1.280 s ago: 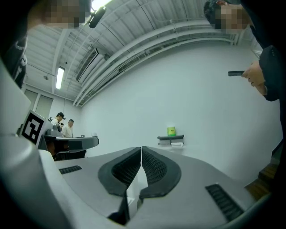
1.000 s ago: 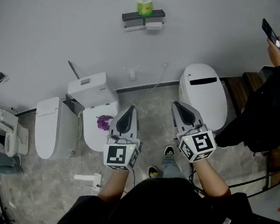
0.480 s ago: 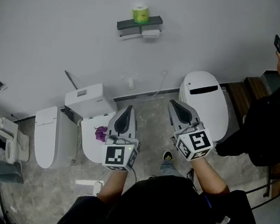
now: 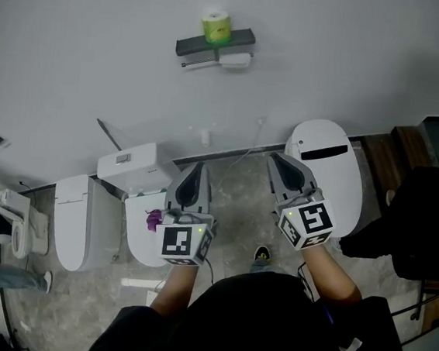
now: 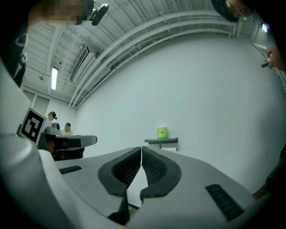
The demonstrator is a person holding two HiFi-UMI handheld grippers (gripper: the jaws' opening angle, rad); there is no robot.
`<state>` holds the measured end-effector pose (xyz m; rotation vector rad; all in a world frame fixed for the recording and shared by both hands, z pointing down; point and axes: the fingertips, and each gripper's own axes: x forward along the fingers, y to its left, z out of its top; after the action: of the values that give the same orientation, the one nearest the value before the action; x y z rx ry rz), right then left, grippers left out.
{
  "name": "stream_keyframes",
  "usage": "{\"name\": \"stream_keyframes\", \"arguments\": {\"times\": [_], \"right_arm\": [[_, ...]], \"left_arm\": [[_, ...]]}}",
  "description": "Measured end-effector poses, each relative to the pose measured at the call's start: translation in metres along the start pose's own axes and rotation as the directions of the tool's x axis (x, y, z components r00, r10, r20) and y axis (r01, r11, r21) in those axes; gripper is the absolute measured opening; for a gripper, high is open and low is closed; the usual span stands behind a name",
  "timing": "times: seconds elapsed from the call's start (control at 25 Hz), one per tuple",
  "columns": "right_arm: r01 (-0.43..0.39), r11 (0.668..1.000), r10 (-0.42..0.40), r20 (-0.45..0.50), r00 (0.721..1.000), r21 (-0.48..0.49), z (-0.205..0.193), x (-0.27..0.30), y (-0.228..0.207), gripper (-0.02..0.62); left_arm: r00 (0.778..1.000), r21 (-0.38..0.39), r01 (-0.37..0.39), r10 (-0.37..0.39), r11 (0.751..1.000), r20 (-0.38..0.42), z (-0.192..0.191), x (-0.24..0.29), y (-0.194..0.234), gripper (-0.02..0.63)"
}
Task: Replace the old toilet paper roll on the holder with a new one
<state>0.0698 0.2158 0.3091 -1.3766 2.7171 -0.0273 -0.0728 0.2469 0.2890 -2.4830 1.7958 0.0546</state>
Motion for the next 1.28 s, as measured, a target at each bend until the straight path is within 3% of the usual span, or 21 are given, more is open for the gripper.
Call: {"name": "stream_keyframes", "arguments": {"times": [0.44,0.88,1.28], "right_arm": [[-0.041,0.999,0.041,0.001,0.999,0.018,-0.005,0.045,-0.057,0.020],[-0.033,0.999,0.033,-0.023,0.999,0.022,-0.015,0.065,-0.086,0.020],[0.002,1.000,-0.001,-0.034,0.999,0.016,-0.018,0.115,-0.119,0.019]], "left_arm": [[1.000,0.006,-0.020,0.020,1.000,-0.022,-0.008,0.072,-0.006,0.021],[0.999,-0.005,-0.002,0.002,1.000,-0.039,-0.020,0.108,-0.007,0.021],[0.999,-0.009,0.024,-0.024,1.000,-0.031,-0.025,0.167,0.021,0.021]]}}
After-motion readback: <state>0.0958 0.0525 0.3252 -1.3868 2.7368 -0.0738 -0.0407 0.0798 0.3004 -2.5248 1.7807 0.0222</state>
